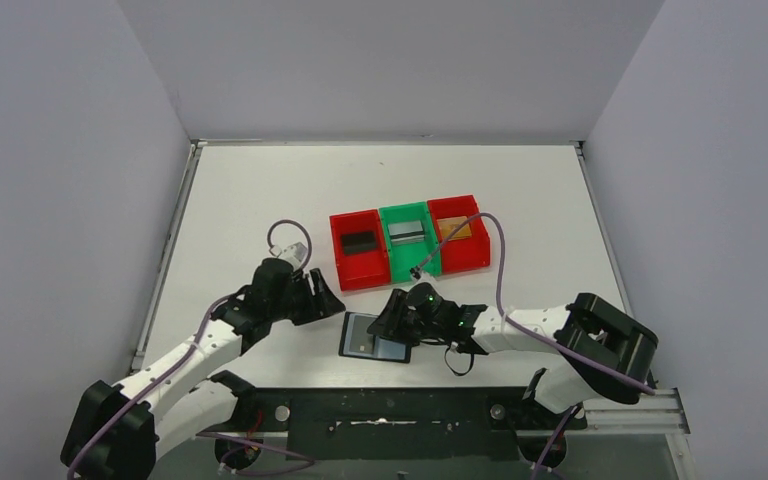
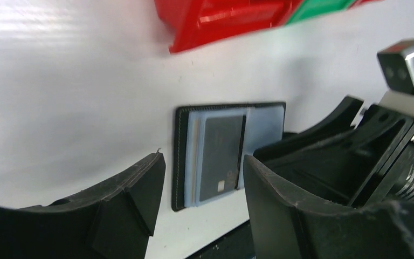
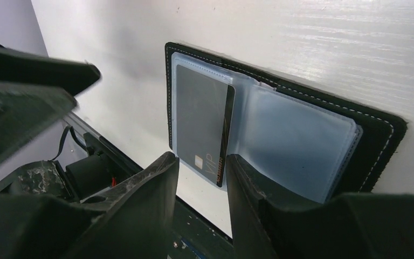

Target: Take the credit cards out of the card holder

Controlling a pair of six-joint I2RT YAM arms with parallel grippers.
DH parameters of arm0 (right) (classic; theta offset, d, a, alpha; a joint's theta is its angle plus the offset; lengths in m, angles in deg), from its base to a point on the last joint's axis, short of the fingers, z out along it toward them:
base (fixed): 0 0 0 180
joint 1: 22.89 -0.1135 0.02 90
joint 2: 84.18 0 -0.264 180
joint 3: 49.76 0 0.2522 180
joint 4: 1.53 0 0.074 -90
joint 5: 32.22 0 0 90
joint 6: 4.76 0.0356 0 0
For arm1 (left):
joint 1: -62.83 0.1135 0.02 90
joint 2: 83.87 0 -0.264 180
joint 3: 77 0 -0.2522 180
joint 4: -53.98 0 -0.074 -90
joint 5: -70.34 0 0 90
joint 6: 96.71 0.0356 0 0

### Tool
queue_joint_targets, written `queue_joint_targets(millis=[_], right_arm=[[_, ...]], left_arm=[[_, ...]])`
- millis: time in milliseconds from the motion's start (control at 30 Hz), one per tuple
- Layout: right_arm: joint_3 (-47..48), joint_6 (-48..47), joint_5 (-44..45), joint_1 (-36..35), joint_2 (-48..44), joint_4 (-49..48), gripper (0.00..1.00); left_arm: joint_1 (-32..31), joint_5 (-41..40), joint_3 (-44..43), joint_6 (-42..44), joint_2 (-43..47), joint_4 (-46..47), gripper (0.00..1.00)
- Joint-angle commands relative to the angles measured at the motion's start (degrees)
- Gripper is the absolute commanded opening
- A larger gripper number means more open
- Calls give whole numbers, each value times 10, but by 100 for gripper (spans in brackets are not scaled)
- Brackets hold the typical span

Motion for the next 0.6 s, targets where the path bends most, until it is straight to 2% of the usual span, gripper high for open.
queue_joint_targets(millis=[0,200,433,567], right_arm=[[9,15,4,-4,1,-32,38],[-5,24,-15,0,28,-71,33],[-39,44,-44,24,56,-128,28],[-40,46,-48,26,69,-136,25]], left_arm=[[-58,-2,0,-40,4,17,53],[-137,-42,-3,-55,-38,36,48],[-177,-62,-18,-38,-107,44,41],[-202,-69,-10,-43,-135,65,31]])
